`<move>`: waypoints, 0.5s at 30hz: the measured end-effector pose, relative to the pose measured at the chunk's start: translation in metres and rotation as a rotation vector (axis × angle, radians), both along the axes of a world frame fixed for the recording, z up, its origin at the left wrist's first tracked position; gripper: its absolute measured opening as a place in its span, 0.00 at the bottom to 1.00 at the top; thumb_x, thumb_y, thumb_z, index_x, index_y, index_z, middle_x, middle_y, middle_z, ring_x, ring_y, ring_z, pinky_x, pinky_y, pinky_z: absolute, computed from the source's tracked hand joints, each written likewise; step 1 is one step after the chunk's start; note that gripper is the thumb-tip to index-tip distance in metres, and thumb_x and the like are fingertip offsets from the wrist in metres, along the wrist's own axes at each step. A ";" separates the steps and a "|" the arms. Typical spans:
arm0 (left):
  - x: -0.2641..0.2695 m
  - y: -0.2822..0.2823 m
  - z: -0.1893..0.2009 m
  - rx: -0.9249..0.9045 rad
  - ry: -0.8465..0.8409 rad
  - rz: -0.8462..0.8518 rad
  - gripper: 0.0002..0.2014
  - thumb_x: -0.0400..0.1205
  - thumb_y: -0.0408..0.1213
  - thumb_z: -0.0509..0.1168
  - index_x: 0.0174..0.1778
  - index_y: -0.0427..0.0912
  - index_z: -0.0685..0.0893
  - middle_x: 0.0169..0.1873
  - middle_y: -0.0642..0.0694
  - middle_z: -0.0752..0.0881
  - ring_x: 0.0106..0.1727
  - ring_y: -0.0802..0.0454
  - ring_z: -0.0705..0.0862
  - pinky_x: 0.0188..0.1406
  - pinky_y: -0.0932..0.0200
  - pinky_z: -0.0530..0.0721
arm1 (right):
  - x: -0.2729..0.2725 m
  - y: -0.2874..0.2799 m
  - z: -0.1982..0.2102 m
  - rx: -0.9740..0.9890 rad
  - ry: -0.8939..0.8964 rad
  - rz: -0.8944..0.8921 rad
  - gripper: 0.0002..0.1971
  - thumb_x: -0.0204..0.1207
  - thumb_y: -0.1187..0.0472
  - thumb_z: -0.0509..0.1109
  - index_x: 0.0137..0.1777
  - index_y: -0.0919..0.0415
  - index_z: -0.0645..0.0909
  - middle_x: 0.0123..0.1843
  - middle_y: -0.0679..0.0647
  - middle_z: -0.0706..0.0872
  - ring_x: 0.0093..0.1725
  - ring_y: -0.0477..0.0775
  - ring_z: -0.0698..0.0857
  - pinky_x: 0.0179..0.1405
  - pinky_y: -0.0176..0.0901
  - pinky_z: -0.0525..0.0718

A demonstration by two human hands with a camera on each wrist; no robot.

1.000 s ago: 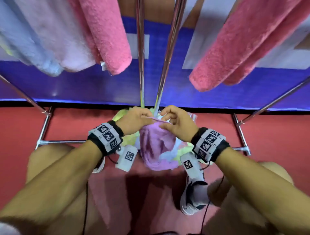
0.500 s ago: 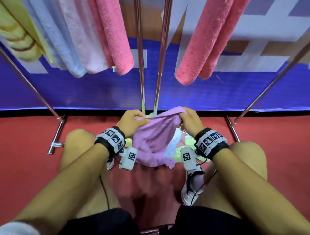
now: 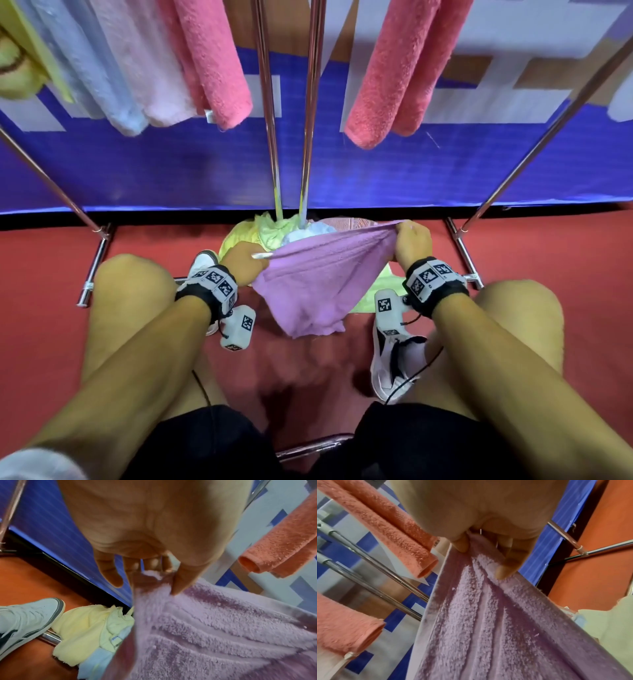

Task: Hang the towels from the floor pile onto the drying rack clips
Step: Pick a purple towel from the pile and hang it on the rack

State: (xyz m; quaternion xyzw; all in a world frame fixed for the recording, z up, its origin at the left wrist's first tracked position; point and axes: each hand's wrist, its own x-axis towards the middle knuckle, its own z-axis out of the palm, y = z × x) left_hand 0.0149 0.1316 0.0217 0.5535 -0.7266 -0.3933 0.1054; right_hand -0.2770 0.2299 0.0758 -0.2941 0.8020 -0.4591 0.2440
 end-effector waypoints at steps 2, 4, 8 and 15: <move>0.002 -0.001 -0.003 0.009 0.141 0.082 0.08 0.76 0.28 0.69 0.34 0.44 0.86 0.25 0.48 0.80 0.29 0.51 0.77 0.35 0.57 0.74 | -0.003 0.002 0.000 0.037 -0.002 -0.053 0.15 0.76 0.61 0.58 0.30 0.68 0.74 0.33 0.60 0.76 0.38 0.59 0.70 0.39 0.49 0.68; 0.000 -0.002 -0.007 0.000 0.241 0.151 0.14 0.76 0.22 0.70 0.30 0.45 0.81 0.24 0.47 0.79 0.28 0.51 0.76 0.34 0.56 0.75 | -0.007 0.000 -0.009 0.110 -0.013 -0.020 0.18 0.75 0.55 0.58 0.35 0.70 0.80 0.36 0.63 0.80 0.39 0.62 0.74 0.40 0.48 0.72; -0.019 0.003 0.004 0.033 0.384 0.254 0.21 0.75 0.27 0.77 0.26 0.43 0.71 0.23 0.49 0.72 0.24 0.58 0.69 0.26 0.60 0.70 | 0.001 -0.004 -0.018 0.157 -0.075 0.155 0.16 0.70 0.48 0.64 0.28 0.58 0.77 0.24 0.56 0.75 0.27 0.55 0.74 0.29 0.45 0.72; -0.077 0.031 0.026 0.297 0.679 0.314 0.06 0.73 0.33 0.76 0.42 0.39 0.86 0.44 0.37 0.87 0.45 0.45 0.85 0.49 0.47 0.85 | 0.045 -0.002 -0.008 0.057 -0.111 0.369 0.13 0.79 0.64 0.70 0.34 0.60 0.71 0.24 0.60 0.75 0.16 0.56 0.77 0.15 0.39 0.74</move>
